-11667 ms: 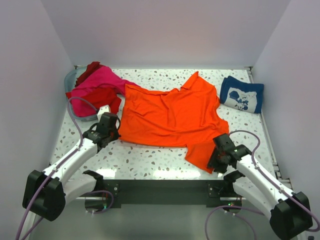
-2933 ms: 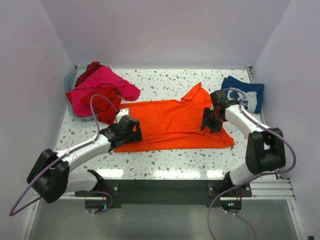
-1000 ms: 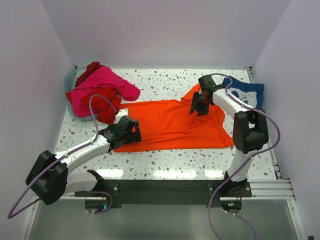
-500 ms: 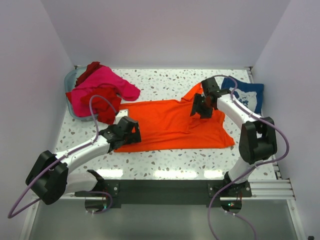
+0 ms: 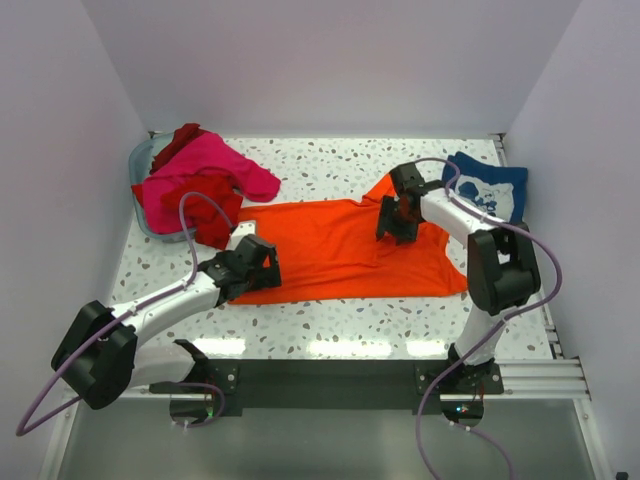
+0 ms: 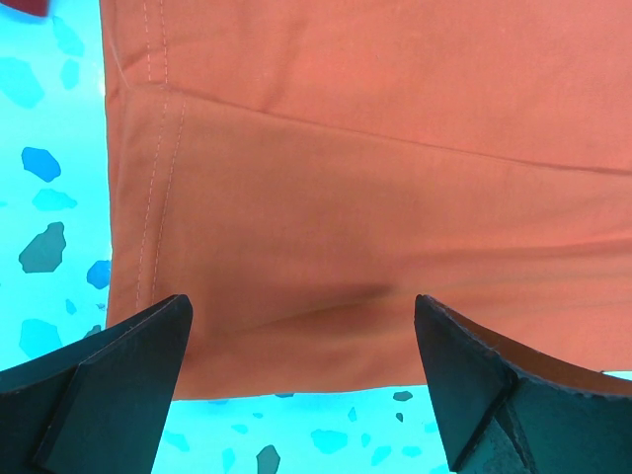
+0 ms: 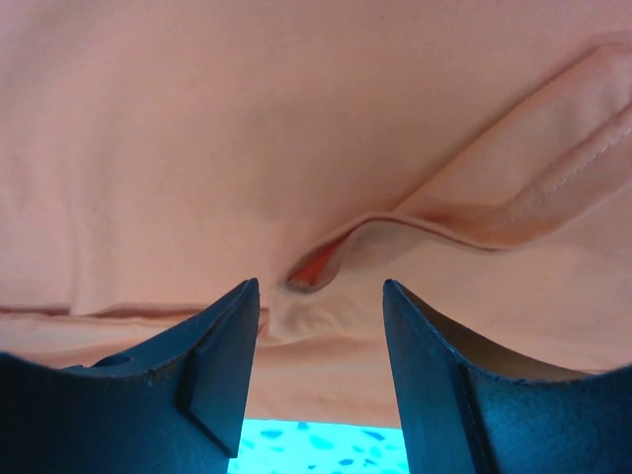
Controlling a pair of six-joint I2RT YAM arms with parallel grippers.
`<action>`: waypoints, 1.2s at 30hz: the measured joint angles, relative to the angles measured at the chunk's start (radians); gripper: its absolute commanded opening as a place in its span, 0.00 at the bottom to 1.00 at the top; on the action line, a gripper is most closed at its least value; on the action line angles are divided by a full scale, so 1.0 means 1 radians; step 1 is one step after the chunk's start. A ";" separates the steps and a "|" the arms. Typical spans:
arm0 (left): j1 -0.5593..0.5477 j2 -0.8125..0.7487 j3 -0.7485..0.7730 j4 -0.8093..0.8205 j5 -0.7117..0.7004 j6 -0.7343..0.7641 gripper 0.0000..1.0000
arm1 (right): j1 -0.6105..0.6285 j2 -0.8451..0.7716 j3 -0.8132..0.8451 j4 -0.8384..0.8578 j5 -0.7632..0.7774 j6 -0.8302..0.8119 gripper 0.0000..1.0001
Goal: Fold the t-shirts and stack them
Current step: Fold the tshirt
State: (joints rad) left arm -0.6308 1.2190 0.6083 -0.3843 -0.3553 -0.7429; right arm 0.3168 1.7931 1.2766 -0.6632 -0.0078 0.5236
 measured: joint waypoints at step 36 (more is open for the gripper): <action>0.000 0.022 0.002 0.000 -0.001 0.003 1.00 | 0.093 0.159 0.180 -0.060 0.085 -0.014 0.73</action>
State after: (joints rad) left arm -0.6308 1.2407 0.6098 -0.3847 -0.3561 -0.7399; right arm 0.4103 1.9518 1.4563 -0.7227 0.0769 0.5095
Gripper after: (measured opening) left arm 0.997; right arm 0.630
